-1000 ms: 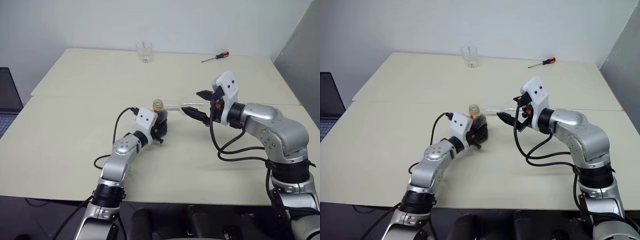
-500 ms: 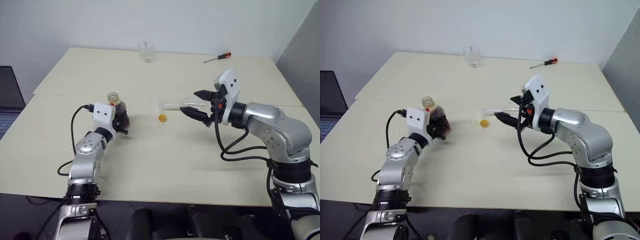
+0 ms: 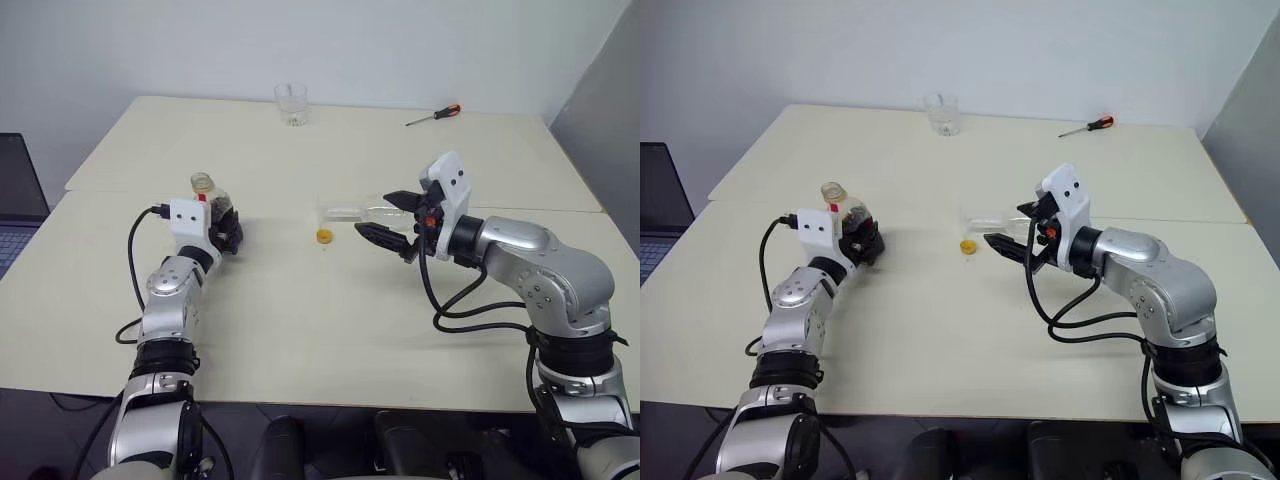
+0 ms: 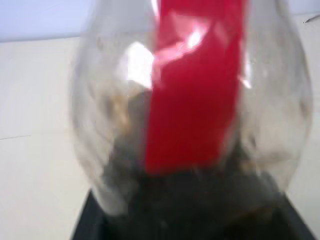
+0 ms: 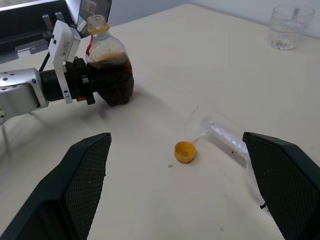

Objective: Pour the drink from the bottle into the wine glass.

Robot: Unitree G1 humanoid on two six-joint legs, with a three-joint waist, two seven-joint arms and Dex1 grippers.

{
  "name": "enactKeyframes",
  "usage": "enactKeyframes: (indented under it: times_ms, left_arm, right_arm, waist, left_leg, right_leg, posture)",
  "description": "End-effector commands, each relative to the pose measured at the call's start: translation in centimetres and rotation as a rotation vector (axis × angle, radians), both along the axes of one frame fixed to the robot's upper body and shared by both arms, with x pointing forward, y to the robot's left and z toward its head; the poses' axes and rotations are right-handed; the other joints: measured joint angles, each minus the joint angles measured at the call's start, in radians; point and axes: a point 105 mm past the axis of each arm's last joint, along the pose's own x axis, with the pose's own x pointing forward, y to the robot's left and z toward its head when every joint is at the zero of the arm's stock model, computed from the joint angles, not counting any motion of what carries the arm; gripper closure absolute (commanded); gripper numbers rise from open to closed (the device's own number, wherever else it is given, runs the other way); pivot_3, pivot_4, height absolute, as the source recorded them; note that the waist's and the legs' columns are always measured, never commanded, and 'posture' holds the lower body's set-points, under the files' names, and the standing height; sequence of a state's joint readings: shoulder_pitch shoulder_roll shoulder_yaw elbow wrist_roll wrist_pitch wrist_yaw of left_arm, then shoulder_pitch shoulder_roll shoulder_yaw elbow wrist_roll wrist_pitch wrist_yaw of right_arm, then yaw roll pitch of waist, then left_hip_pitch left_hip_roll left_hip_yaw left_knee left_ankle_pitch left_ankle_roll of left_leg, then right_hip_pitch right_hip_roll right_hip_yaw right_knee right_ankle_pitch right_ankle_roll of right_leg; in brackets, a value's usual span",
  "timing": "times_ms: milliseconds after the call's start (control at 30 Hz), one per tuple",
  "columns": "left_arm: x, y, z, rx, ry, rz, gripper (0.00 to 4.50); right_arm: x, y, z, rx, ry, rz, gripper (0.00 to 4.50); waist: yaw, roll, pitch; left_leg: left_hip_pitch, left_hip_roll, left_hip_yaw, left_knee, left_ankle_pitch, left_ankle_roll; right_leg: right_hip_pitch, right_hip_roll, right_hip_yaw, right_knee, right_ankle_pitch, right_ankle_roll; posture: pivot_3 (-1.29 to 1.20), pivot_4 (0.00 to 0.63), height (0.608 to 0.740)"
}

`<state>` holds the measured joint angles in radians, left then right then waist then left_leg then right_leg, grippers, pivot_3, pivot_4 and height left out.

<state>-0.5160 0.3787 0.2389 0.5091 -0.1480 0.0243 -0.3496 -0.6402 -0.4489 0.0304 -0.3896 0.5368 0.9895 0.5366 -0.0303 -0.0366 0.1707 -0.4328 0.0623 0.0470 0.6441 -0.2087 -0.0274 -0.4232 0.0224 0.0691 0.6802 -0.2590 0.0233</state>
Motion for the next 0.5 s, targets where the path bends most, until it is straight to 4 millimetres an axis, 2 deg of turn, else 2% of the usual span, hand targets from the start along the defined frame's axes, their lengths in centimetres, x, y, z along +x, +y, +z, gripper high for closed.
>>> enactKeyframes:
  times_ms: [33,167,500]
  left_arm:
    - [-0.4,0.2,0.2,-0.014,-0.012,0.019,1.27]
    - [-0.8,0.6,0.2,-0.006,-0.014,0.033,0.05]
    - [-3.8,0.0,-0.9,-0.001,0.013,0.014,0.02]
  right_arm:
    - [-0.5,0.0,1.1,0.018,-0.044,0.008,0.00]
    - [-0.4,0.2,1.1,0.026,-0.043,0.013,0.00]
    - [-0.6,0.7,0.4,0.055,-0.003,0.034,0.00]
  waist:
    - [0.000,0.000,0.000]
    - [0.000,0.000,0.000]
    - [-0.002,0.000,0.000]
  left_leg:
    - [0.000,0.000,0.000,0.000,0.000,0.000]
    - [0.000,0.000,0.000,0.000,0.000,0.000]
    - [0.000,0.000,0.000,0.000,0.000,0.000]
  right_leg:
    - [0.000,0.000,0.000,0.000,0.000,0.000]
    - [0.000,0.000,0.000,0.000,0.000,0.000]
    - [0.000,0.000,0.000,0.000,0.000,0.000]
  posture:
    - [0.00,0.150,0.740]
    - [0.00,0.150,0.740]
    - [0.00,0.150,0.740]
